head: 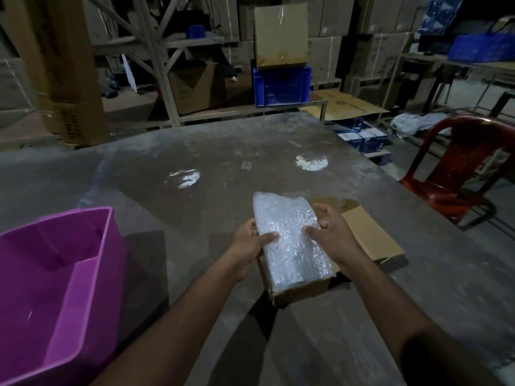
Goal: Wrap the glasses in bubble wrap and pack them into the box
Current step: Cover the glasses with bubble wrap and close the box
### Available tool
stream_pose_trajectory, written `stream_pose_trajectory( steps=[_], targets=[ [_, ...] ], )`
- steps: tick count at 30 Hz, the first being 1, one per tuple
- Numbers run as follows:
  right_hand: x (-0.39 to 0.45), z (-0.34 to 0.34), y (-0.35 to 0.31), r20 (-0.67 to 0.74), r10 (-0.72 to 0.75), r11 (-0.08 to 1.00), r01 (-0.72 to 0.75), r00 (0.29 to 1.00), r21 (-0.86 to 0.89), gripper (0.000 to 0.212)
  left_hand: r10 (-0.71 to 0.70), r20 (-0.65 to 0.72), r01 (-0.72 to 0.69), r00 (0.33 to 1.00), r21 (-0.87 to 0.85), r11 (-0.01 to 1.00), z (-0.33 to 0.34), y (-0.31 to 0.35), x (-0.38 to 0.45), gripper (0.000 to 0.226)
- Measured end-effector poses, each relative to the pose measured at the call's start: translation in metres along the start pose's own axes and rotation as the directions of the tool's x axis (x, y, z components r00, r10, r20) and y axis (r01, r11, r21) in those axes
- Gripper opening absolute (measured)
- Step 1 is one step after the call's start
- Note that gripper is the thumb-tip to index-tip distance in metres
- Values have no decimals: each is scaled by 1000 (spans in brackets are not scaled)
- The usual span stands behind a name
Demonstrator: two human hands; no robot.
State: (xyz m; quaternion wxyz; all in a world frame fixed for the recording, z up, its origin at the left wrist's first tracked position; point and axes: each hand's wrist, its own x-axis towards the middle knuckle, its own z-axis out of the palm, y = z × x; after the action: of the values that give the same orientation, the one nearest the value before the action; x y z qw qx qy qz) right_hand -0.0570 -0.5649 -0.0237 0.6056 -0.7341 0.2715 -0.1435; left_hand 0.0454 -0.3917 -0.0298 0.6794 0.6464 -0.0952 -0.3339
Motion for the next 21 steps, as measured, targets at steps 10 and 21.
stream_pose_trajectory(
  steps=[10,21],
  targets=[
    [-11,-2,13,176,-60,896,131,983,-425,96,165,-49,-126,985,447,886,-5,-27,-3,123],
    [-20,2,16,274,-128,639,290,953,-712,111,250,157,-245,955,894,376,-2,-22,-18,67]
  ],
)
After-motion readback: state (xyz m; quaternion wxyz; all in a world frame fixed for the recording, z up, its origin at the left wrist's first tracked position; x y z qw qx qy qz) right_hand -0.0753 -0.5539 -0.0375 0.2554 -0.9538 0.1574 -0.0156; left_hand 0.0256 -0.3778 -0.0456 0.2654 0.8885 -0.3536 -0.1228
